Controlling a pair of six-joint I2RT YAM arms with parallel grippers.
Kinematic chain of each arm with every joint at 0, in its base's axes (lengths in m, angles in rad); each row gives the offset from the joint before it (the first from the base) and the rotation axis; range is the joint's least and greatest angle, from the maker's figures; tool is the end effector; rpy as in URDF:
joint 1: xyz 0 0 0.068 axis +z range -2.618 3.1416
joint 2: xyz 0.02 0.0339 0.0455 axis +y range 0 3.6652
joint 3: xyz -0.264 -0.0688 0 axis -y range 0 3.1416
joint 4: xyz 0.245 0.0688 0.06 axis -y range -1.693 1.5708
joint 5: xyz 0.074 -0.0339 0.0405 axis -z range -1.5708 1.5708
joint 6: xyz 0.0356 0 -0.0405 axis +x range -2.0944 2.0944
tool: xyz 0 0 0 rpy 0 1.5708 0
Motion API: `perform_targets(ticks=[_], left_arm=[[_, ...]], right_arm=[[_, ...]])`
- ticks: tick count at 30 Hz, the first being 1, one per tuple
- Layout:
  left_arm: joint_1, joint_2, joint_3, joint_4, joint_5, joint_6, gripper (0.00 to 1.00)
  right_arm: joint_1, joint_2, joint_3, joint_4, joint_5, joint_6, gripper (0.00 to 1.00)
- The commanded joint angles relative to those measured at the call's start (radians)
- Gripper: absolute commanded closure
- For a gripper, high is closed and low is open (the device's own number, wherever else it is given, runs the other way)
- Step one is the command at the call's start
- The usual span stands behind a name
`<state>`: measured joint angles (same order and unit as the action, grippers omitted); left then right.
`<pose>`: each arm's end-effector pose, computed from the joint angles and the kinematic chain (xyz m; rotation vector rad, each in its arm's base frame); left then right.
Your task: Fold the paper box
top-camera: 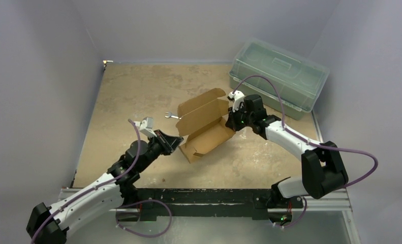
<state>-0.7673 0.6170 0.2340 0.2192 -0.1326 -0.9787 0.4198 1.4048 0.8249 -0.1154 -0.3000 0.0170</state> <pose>0.1200 -0.1092 0.2125 -0.3034 1.8568 -1.1409 0.2670 0.1307 0.2206 -0.6160 2.2084 0.5693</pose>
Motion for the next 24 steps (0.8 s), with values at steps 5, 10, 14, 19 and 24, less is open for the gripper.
perform_targets(ticks=[5, 10, 14, 19, 24], left_arm=[[-0.004, -0.116, 0.151, -0.215, 0.022, 0.071, 1.0], [-0.004, -0.169, 0.121, -0.121, 0.082, 0.04, 1.0], [-0.006, -0.029, 0.11, -0.061, 0.127, -0.054, 1.0], [-0.013, 0.2, 0.136, -0.033, 0.128, -0.092, 1.0], [-0.018, 0.207, 0.136, -0.159, 0.039, -0.07, 1.0]], right_arm=[[0.003, -0.02, -0.003, 0.046, 0.028, 0.011, 1.0], [0.004, -0.021, -0.004, 0.048, 0.029, 0.012, 1.0], [0.003, -0.018, -0.005, 0.049, 0.03, 0.009, 1.0], [0.003, -0.018, -0.004, 0.049, 0.036, 0.006, 1.0], [0.004, -0.02, -0.005, 0.049, 0.04, 0.005, 1.0]])
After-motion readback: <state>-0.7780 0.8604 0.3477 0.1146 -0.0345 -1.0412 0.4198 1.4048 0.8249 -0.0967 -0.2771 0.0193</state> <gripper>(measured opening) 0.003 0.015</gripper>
